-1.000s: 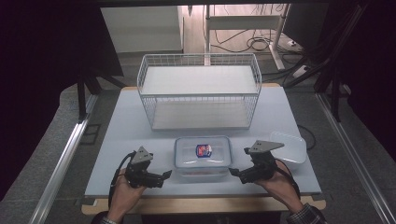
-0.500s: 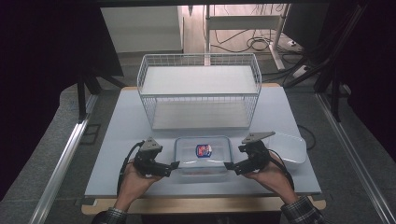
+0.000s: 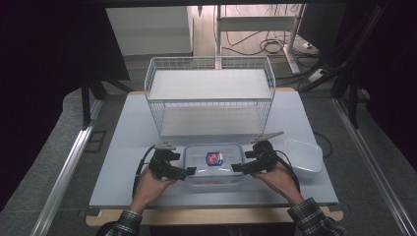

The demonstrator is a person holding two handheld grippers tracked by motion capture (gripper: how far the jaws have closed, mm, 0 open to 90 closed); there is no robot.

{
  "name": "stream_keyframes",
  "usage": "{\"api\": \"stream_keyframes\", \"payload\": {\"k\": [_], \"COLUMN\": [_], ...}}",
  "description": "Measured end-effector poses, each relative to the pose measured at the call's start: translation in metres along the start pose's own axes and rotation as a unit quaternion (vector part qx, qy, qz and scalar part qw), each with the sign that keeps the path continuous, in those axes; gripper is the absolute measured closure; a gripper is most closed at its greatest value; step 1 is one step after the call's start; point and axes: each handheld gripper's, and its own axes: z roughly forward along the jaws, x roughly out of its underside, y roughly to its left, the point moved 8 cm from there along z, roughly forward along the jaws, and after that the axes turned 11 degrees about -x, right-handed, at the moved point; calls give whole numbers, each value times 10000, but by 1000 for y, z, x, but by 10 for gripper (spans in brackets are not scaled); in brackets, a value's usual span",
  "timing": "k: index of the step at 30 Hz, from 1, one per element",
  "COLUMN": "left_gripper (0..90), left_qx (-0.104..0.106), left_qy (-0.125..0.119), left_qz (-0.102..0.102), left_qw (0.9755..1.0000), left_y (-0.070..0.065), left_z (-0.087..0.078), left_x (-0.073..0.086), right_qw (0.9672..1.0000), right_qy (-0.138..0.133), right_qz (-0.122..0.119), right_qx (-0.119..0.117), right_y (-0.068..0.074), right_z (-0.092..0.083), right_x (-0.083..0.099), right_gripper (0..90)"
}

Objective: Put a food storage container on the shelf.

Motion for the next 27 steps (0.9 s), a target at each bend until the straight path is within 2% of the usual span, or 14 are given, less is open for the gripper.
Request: {"api": "stream_keyframes", "payload": {"k": [1, 3, 6, 9, 11, 12, 15, 18, 20, 21, 22, 23, 24, 27], "left_gripper": [55, 34, 40, 62, 78, 132, 211, 255, 287, 381, 421, 421, 478, 500], "left_qx": [332, 443, 532, 542, 558, 656, 697, 621, 572, 594, 594, 634, 652, 646], "left_qy": [120, 179, 225, 247, 263, 293, 274, 283, 212, 22, 22, -57, -115, -204], "left_qz": [-112, -228, -332, -368, -390, -430, -463, -492, -554, -668, -668, -728, -768, -918], "left_qw": [9993, 9986, 9978, 9975, 9973, 9965, 9961, 9965, 9966, 9960, 9960, 9953, 9948, 9935], "left_y": [-5, -5, -4, -4, -4, -3, -3, -6, -5, -2, -2, -1, 0, 0], "left_z": [5, 8, 8, 6, 4, -1, -5, -10, -14, -19, -19, -21, -23, -24], "left_x": [2, 3, 4, 5, 6, 8, 11, 12, 13, 12, 12, 11, 11, 10], "right_qw": [9999, 9994, 9987, 9958, 9950, 9956, 9953, 9937, 9933, 9934, 9934, 9932, 9928, 9919], "right_qy": [-1, 47, 37, 44, 15, -1, 23, 43, 45, 13, 13, -65, -166, -226], "right_qz": [63, 188, 325, 612, 704, 680, 710, 840, 832, 811, 811, 822, 809, 897], "right_qx": [-108, -291, -394, -680, -713, -645, -657, -740, -796, -815, -815, -824, -873, -871], "right_y": [0, -1, -2, -3, -3, -3, -1, 0, 1, 4, 4, 5, 5, 5], "right_z": [1, 4, 5, 10, 11, 9, 5, 2, -1, -6, -6, -10, -15, -18], "right_x": [1, 3, 4, 7, 8, 7, 8, 10, 12, 14, 14, 13, 12, 12], "right_gripper": [114, 96, 89, 81, 82, 122, 163, 198, 234, 299, 299, 344, 406, 433]}}
